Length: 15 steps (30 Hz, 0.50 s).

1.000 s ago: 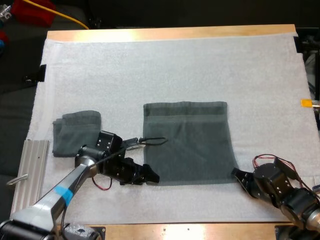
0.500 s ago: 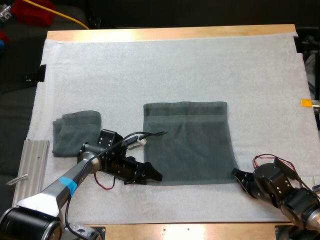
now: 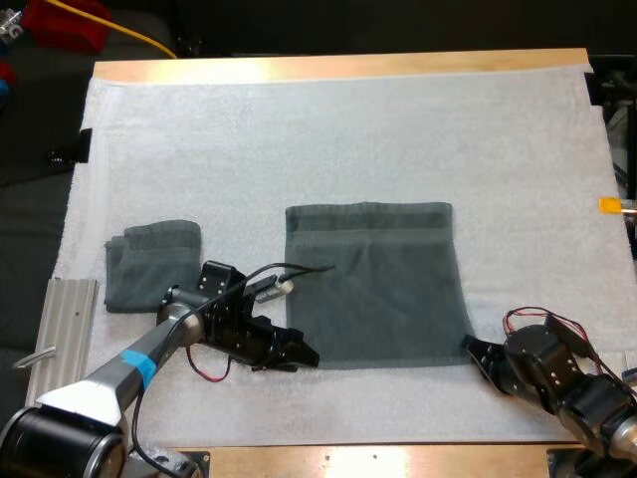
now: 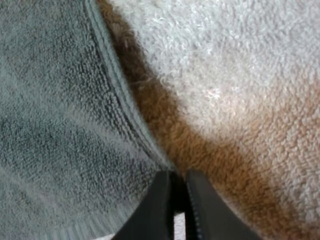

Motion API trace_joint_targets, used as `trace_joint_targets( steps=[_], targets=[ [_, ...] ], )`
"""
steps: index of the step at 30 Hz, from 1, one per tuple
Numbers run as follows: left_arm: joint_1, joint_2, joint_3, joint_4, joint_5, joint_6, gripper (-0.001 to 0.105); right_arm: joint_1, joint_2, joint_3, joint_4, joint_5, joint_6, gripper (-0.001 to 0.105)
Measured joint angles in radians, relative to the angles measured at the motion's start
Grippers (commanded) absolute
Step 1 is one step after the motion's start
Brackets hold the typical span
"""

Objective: Pick towel from pile, fold and stack

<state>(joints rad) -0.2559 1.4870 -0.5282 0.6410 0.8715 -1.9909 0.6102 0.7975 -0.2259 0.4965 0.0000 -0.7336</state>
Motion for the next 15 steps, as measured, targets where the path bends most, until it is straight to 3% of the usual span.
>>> trace_joint_targets(
  steps=[5,10,15],
  targets=[
    [0.000,0.000,0.000,0.000,-0.018,0.000,0.046,0.000,0.000,0.000,0.000,0.000,0.000,0.000],
    [0.000,0.000,0.000,0.010,-0.076,0.000,0.031,0.000,0.000,0.000,0.000,0.000,0.000,0.000],
    [0.000,0.000,0.000,0.010,-0.095,0.000,0.031,0.000,0.000,0.000,0.000,0.000,0.000,0.000]
  ],
)
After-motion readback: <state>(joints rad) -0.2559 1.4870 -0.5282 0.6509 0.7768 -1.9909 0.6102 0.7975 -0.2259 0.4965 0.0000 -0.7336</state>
